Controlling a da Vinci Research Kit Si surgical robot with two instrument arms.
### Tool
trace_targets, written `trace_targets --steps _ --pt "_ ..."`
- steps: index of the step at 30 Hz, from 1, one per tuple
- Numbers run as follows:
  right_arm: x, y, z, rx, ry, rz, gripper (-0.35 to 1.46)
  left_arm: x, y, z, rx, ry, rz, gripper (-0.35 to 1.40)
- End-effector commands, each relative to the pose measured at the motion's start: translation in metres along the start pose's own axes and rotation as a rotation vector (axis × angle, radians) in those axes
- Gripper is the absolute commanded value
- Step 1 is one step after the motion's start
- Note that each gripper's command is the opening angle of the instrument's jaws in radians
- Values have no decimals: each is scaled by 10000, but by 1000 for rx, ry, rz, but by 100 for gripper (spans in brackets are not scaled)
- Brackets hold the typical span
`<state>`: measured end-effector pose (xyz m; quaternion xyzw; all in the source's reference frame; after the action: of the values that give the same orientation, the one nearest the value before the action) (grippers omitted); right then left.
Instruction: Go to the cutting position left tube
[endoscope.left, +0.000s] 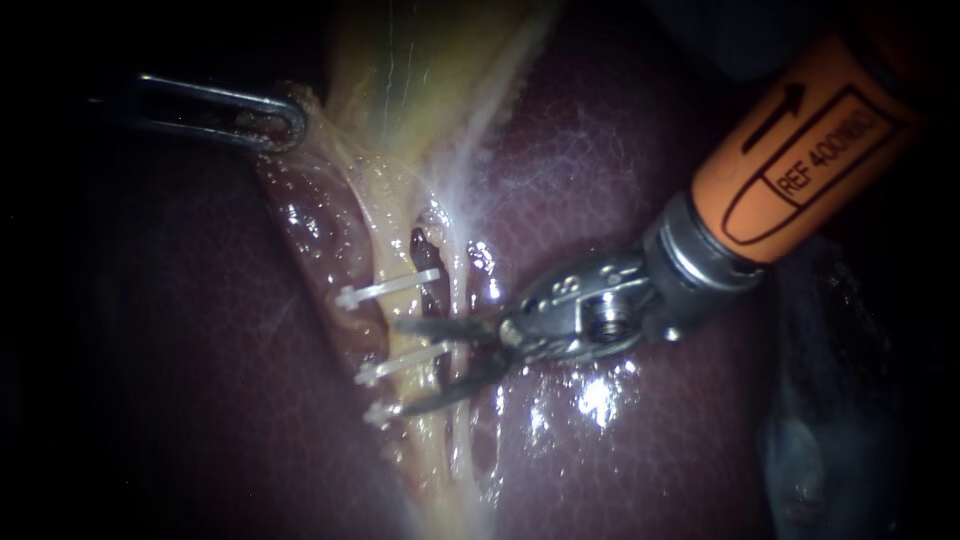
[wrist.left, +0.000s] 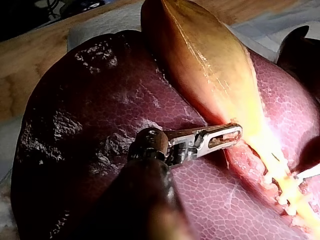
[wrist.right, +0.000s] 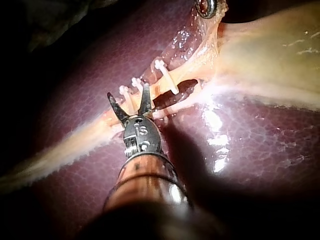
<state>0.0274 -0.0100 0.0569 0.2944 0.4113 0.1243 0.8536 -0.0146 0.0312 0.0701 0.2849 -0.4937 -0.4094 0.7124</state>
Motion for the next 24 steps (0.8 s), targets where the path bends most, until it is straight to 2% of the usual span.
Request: trace_targets --steps 1,7,18,21,24 --pt "-5 5 2 -1 0 9 109 0 0 0 1 0 0 -35" --pt "-25 27 5 13 -1 62 116 0 0 -2 1 1 0 -35" --pt "-67 73 42 117 15 194 123 0 0 -2 1 1 0 -35" --pt "-70 81 46 164 49 219 124 0 0 -2 1 1 0 -35" --pt "-67 83 48 229 89 239 124 0 0 -2 1 1 0 -35"
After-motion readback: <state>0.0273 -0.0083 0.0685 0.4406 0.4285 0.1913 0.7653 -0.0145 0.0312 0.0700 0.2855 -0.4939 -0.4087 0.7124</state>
